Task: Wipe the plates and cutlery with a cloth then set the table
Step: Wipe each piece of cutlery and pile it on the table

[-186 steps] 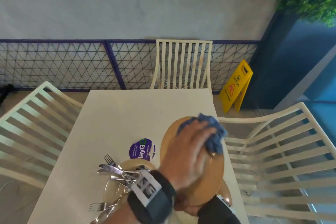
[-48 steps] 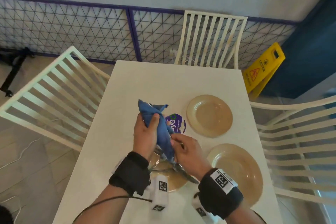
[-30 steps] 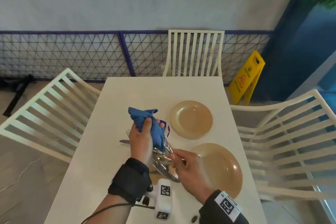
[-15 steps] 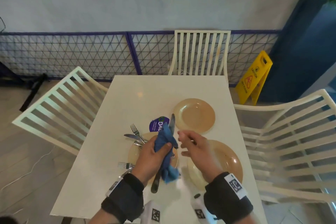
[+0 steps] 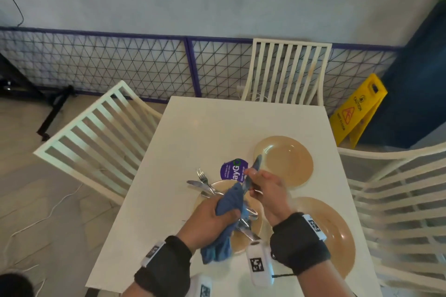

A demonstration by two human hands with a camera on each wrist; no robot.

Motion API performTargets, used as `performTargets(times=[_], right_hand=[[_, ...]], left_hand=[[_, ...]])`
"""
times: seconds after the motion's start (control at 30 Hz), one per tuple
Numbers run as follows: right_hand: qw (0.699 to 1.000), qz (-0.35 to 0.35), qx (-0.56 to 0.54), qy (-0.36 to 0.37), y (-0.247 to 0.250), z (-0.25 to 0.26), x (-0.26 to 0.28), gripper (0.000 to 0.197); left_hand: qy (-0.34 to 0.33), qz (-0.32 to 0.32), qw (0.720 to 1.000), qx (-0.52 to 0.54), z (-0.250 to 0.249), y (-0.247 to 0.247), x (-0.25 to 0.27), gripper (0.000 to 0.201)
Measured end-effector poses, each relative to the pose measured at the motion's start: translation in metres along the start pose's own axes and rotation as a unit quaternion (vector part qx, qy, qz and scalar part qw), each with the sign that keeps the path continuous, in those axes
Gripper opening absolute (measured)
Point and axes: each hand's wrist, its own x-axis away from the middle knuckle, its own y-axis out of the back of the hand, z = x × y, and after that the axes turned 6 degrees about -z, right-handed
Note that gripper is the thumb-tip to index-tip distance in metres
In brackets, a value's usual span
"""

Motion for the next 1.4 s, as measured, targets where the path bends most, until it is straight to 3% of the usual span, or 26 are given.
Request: performTargets(times=[0.07,0.17,0.27,0.37,0.5,0.67,0.8,0.87,0.97,1.17,1.3,1.4], right_hand=[[1.000,0.010,0.019,0.000,-0.020,-0.001,-0.003,0.020],[1.000,-0.014,-0.005,0.002,-0.031,0.014,-0.026,0.016],[0.999,-0.025,-0.020,-0.008,-0.046,0.012,-0.040,0.016],[0.999,-0.012,0.006,-0.037,-0.077,-0.014,-0.045,0.015],[0.998,-0.034,0.022,-0.053,-0.107,-0.023,-0.085,0.015],[0.991,-0.092,0.015,-0.094,-0.136,-0.017,-0.155,0.010],[0.976,-0.157,-0.012,-0.152,-0.143,-0.032,-0.210,0.013],[0.966,-0.184,-0.017,-0.183,-0.143,-0.042,-0.235,0.013],[0.953,-0.204,0.023,-0.225,-0.143,-0.060,-0.264,0.015],[0.938,-0.185,0.094,-0.277,-0.140,-0.096,-0.282,0.019],[0.939,-0.170,0.144,-0.262,-0.133,-0.100,-0.273,0.020],[0.935,-0.137,0.263,-0.193,-0.128,-0.091,-0.259,0.015]], left_hand=[[-0.006,-0.008,0.999,0.030,-0.004,0.009,-0.012,0.006],[0.004,0.033,0.998,0.059,0.004,0.024,-0.017,0.007],[0.007,0.069,0.997,0.027,0.027,0.051,-0.027,0.012],[0.016,0.032,0.999,-0.007,0.042,0.080,-0.053,0.014],[0.053,0.028,0.995,0.076,0.052,0.095,-0.072,0.015],[0.091,0.044,0.995,0.001,0.097,0.142,-0.079,0.030],[0.170,-0.009,0.985,0.008,0.146,0.190,-0.072,0.058],[0.198,-0.029,0.979,0.034,0.159,0.204,-0.069,0.051],[0.227,-0.046,0.972,0.045,0.164,0.216,-0.067,0.020],[0.234,-0.043,0.969,0.064,0.165,0.218,-0.075,0.017],[0.223,-0.030,0.971,0.075,0.159,0.211,-0.081,0.016],[0.209,-0.033,0.974,0.081,0.153,0.207,-0.082,0.015]])
